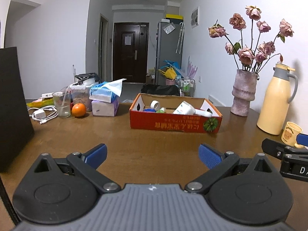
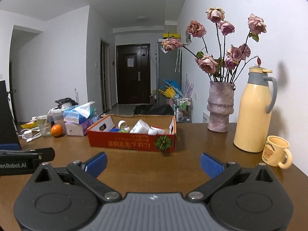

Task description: Organize rigid objects

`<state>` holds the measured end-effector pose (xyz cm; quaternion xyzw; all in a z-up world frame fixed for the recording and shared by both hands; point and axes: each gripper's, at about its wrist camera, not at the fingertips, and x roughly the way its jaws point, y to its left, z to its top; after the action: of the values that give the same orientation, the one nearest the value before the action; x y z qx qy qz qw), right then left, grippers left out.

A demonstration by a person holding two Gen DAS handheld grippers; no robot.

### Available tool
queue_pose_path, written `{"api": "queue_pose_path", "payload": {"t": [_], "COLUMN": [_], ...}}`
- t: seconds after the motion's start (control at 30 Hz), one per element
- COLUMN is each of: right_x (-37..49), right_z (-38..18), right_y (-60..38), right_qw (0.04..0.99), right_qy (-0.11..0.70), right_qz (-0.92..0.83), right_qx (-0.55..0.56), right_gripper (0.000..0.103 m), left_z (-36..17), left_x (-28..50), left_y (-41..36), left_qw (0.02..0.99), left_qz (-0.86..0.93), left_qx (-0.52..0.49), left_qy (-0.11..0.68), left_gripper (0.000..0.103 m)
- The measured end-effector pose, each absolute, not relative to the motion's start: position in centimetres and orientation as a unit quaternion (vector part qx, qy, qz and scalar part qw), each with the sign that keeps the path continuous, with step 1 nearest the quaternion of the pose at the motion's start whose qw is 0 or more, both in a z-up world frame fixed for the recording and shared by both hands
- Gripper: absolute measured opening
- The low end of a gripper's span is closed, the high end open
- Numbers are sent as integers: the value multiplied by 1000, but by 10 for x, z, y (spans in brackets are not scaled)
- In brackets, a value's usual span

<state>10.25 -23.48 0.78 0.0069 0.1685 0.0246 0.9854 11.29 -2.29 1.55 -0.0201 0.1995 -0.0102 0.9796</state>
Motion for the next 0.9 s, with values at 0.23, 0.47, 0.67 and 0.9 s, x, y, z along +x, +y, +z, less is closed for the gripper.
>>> {"api": "queue_pose_path", "payload": {"t": [0.23, 0.47, 0.67, 0.9], "right_x": [76, 65, 63, 63], "right_z": [3, 5, 5, 5], "right_y": [-233, -232, -231, -231], "right_qw": [985, 986, 986, 986], "right_qy": [171, 167, 167, 167], "right_qz": [26, 27, 27, 27], "right_qx": [7, 6, 5, 5], "right_gripper": [103, 103, 103, 103], "left_z": [13, 16, 16, 17], "left_x": [91, 83, 82, 81], "left_y": [-19, -17, -17, -16], "left_qw": [980, 981, 981, 982], "left_qz": [-6, -5, -5, -5], "left_qx": [-22, -25, -25, -25], "left_qy": [197, 191, 190, 189], "left_gripper": [103, 103, 103, 103]}}
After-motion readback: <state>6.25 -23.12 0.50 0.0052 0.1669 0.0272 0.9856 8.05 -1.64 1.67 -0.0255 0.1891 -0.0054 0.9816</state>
